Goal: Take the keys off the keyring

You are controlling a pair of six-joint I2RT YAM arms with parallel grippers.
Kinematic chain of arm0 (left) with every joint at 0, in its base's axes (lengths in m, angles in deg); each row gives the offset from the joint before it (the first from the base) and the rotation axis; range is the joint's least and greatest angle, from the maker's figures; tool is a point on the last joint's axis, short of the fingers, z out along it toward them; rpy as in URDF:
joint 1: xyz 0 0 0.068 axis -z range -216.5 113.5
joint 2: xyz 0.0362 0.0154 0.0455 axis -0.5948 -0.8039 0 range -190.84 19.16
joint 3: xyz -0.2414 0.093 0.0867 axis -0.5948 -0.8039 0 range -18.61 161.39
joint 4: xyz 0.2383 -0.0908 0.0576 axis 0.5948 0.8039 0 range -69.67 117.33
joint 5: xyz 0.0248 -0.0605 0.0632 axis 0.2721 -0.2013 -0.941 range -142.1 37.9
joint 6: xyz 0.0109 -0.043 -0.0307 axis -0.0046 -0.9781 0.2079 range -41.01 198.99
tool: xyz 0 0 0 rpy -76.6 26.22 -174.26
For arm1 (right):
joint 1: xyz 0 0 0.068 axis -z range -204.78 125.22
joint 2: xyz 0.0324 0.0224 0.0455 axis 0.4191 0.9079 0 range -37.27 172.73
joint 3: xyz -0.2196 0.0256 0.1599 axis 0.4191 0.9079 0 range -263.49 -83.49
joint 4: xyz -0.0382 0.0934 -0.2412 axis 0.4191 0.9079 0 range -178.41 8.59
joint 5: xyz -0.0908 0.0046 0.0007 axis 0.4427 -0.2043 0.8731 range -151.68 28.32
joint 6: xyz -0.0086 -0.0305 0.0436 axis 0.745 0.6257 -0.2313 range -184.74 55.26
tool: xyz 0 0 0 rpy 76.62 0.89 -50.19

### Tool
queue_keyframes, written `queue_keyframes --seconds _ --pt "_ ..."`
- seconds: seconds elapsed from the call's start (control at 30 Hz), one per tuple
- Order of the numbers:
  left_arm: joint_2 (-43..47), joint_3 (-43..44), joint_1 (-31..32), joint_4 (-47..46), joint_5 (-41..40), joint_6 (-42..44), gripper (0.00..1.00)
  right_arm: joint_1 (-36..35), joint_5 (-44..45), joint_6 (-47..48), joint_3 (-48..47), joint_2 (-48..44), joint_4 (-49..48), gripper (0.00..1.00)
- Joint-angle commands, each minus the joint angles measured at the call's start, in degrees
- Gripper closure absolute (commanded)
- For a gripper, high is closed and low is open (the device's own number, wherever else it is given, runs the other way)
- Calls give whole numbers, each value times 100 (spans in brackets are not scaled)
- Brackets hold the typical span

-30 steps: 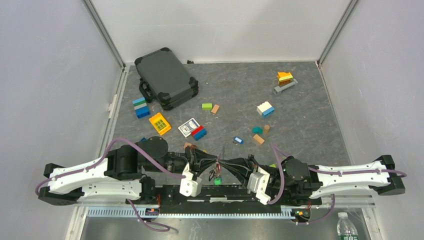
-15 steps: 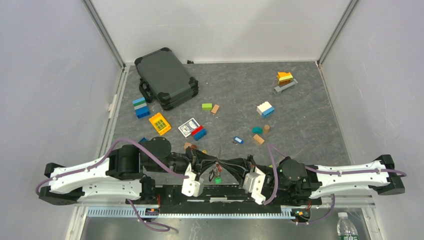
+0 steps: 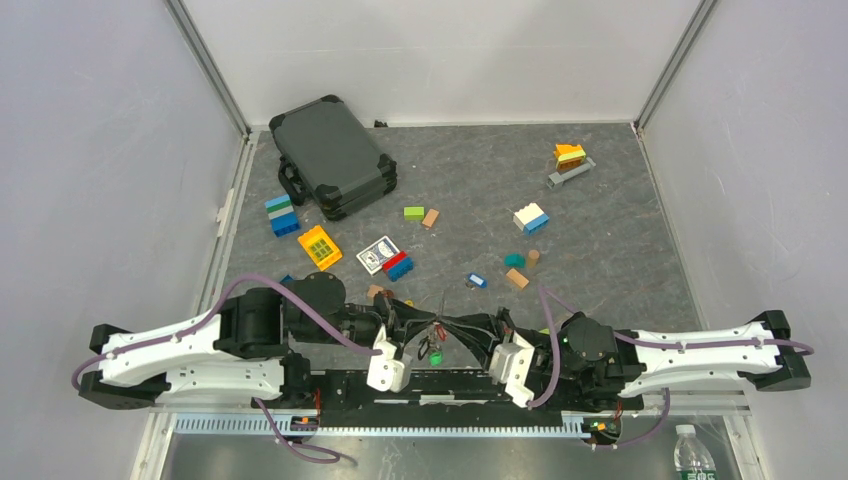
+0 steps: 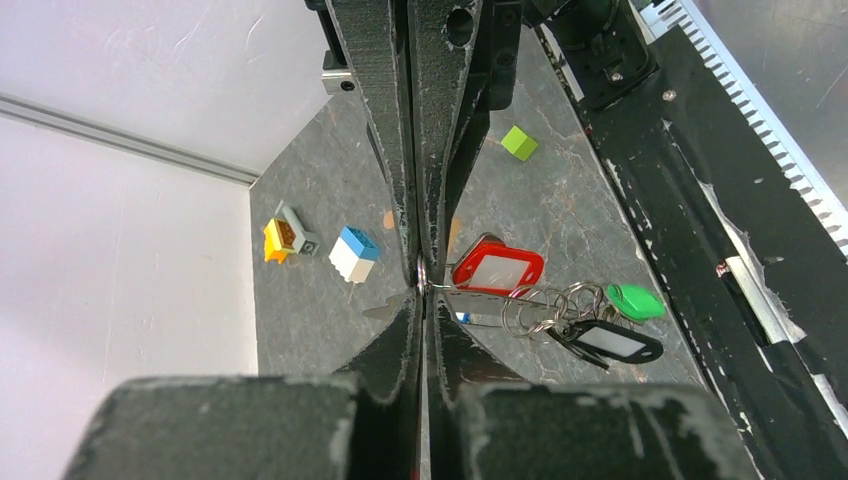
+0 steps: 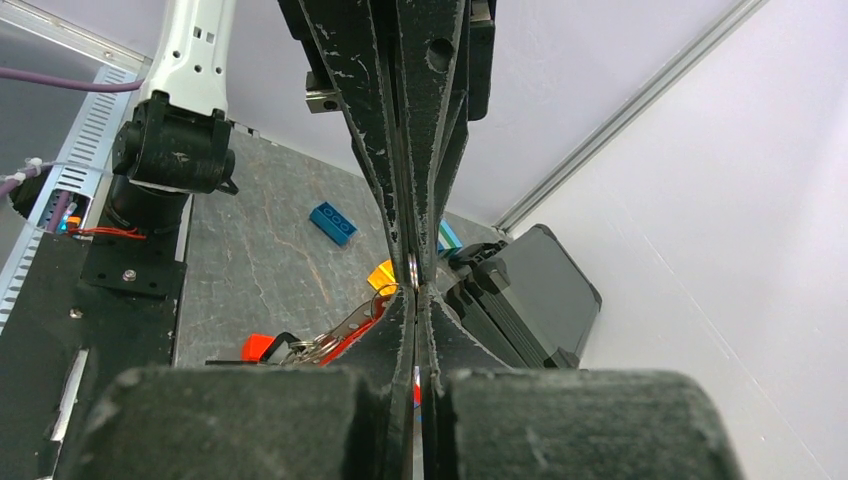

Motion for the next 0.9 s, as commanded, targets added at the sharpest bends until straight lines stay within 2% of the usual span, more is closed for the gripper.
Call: queue_keyframes --seconds 0.0,0.27,0.53,0.87 --pt "-69 225 35 -294 218 -114 98 -6 -175 -59 -43 -133 -771 100" --pt "-124 391 34 -136 -184 -93 98 -1 -69 -165 37 -164 -841 93" --pt "-334 604 30 291 -92 -78 98 -3 156 -184 183 -277 -975 77" --pt "-610 882 32 666 -252 -30 98 -5 275 -213 -296 17 14 76"
